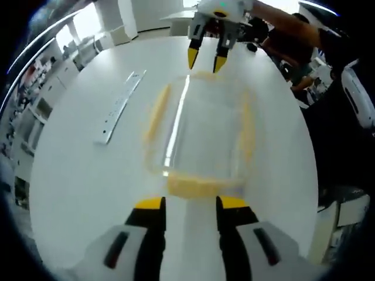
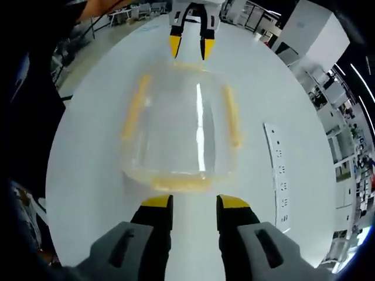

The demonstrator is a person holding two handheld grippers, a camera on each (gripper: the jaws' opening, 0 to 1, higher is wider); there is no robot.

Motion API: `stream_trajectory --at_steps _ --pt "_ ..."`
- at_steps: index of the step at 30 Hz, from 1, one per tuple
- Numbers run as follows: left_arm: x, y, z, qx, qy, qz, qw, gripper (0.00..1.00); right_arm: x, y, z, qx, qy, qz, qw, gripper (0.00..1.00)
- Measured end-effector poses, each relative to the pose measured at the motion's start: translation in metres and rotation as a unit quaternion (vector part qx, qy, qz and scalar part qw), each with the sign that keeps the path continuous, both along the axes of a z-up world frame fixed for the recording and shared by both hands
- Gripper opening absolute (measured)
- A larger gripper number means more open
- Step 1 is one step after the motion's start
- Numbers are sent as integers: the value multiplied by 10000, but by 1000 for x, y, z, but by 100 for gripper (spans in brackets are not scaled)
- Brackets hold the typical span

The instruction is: Snap each plastic latch of the storage box into its locked position after aligning the lid with the box until every specified latch is closed and the lid sits flush.

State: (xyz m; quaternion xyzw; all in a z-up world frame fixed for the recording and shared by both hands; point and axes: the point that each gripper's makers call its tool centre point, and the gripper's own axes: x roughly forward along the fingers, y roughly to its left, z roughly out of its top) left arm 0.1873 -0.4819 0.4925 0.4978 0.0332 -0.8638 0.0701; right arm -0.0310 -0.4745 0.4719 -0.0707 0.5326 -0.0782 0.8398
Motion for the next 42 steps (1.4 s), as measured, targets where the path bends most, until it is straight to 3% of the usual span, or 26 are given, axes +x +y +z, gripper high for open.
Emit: stream_trajectory --at_steps 5,8,10,12,15,21,24,26,29,34,36,42 --pt "-28 16 14 3 575 -246 9980 33 18 8 26 -179 -720 20 9972 28" --pt "-39 25 10 -71 560 -401 9976 34 37 25 32 -135 -1160 284 9928 28" --pt "-41 29 7 -181 487 -525 9973 34 49 32 36 -340 -1355 570 9885 31" --pt "-44 32 4 -542 429 -770 9946 34 62 46 35 -619 -1495 849 9832 33" --pt "-51 44 0 -955 490 -1183 9872 38 73 63 24 -714 -1478 1068 9806 34" --pt "-46 56 -19 -1177 300 -1318 9838 40 86 75 -1 -901 -1227 1283 9800 37" --pt "-46 54 -19 -1379 359 -1366 9803 39 87 72 -4 -1013 -1198 1249 9797 37" --pt "-44 48 -20 -1730 278 -1567 9720 40 89 69 -6 -1070 -1191 1166 9802 37" --pt "-42 46 -22 -1788 372 -1518 9714 40 89 63 -9 -1348 -1082 1093 9789 37" --pt "-41 41 -22 -1906 396 -1513 9691 40 90 61 -9 -1352 -1159 1003 9789 37" --pt "-41 41 -24 -1762 429 -1413 9732 39 88 56 -9 -1353 -1134 891 9803 36" --pt "-43 39 -24 -1735 511 -1379 9738 40 87 55 -10 -1230 -1242 785 9815 37"
